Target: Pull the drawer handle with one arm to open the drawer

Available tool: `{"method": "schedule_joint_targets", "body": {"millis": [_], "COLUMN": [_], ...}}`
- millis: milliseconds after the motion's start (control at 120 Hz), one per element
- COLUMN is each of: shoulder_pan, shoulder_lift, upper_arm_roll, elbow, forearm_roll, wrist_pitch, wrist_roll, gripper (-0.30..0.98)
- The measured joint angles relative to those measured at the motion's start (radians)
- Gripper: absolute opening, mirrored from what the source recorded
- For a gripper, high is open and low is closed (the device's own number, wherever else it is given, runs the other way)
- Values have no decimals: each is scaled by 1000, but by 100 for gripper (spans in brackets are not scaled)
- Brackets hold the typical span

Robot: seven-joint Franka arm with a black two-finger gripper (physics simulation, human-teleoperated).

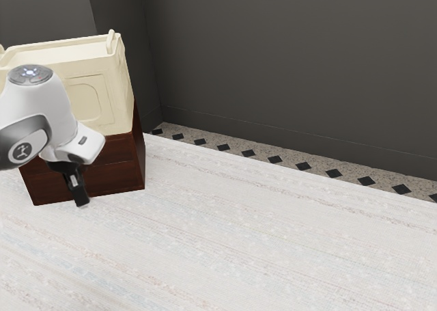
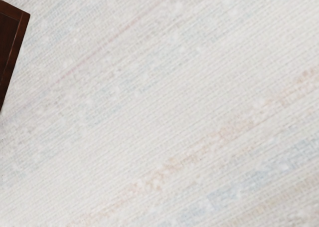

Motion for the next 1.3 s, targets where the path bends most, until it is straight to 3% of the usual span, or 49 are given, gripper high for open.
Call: {"method": "schedule_joint_targets", "body": {"millis": [108, 275, 600, 833, 1033, 1158, 1300], "shoulder_pan": [100, 145, 241, 360, 371, 369, 367], "shoulder_lift": [77, 224, 311, 332, 328, 339, 379], "upper_arm_roll": [0, -1, -4, -6, -11, -29, -31], "elbow": [3, 31, 65, 142, 141, 142, 158], "forearm_roll": [0, -3, -15, -37, -60, 41, 97], "wrist_pitch": [101, 278, 479, 471, 337, 343, 384], "wrist_roll": [35, 76, 132, 249, 294, 351, 431], "gripper": [69, 69, 68, 69, 69, 69, 69]}}
